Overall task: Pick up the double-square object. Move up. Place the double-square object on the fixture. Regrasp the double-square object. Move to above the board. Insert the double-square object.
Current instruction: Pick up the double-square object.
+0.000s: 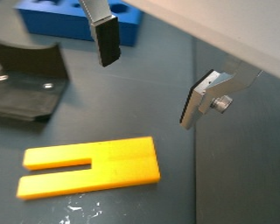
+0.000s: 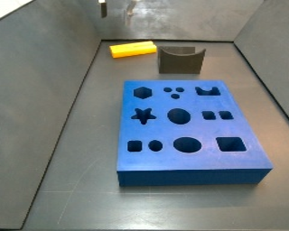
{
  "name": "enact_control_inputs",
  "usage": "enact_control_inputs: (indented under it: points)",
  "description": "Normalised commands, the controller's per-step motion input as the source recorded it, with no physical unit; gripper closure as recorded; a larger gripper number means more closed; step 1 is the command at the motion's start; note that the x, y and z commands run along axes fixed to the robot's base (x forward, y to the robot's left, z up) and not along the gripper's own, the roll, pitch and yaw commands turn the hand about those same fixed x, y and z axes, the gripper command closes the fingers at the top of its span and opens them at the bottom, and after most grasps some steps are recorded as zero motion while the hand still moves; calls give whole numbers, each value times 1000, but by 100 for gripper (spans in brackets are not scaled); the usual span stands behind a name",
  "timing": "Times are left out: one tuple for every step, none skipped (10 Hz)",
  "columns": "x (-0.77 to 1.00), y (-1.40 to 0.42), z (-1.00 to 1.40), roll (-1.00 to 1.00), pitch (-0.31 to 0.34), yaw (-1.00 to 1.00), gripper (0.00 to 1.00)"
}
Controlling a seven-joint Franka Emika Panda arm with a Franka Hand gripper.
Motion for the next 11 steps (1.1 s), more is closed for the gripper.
enact_control_inputs:
  points:
    - [-214, 140, -389, 0, -171, -831, 0]
    - [-29, 274, -489, 10, -191, -714, 0]
    - [0, 334, -543, 20, -146, -629, 0]
    - [23, 331, -566, 20, -119, -614, 0]
    - [49, 280, -574, 21, -110, -657, 0]
    - [100, 200, -589, 33, -91, -717, 0]
    - [74, 0, -634, 63, -231, -697, 0]
    - [197, 40, -646, 0, -211, -689, 0]
    - [220, 74, -649, 0, -200, -677, 0]
    - [200, 120, -697, -17, -204, -654, 0]
    - [126, 154, -797, -49, -134, -551, 0]
